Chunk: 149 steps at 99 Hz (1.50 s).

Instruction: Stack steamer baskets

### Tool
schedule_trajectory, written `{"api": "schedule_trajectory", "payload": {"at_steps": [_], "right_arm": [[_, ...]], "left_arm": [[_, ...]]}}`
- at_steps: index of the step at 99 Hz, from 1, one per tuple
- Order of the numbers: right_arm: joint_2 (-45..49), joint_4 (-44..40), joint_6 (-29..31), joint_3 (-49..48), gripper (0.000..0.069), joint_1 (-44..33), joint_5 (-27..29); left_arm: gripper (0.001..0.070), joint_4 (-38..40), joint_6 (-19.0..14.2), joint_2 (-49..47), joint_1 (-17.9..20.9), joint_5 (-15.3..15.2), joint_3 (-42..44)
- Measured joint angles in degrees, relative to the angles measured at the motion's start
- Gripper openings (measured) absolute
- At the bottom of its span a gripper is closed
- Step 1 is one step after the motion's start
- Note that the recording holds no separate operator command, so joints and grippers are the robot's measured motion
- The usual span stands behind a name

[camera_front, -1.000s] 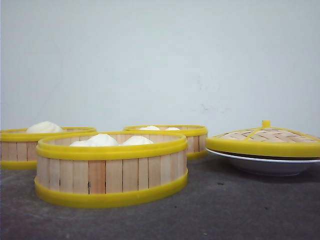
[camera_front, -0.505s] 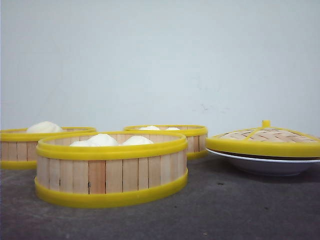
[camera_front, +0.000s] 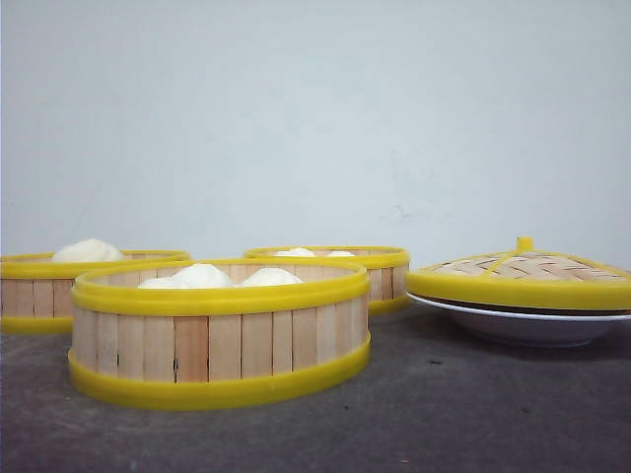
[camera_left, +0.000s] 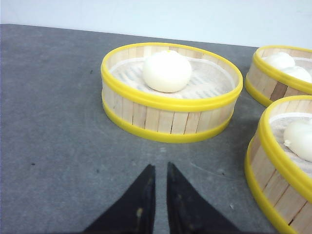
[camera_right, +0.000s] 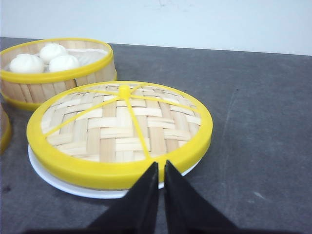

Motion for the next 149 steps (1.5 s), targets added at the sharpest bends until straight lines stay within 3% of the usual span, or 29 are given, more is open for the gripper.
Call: {"api": "schedule_trajectory", "payload": {"at_steps": [149], "right_arm": [[0.0, 0.0, 0.0, 0.0, 0.0016, 0.0, 0.0]], "left_arm": [[0.0015, 0.0, 0.0, 0.0, 0.0, 0.0, 0.0]]}}
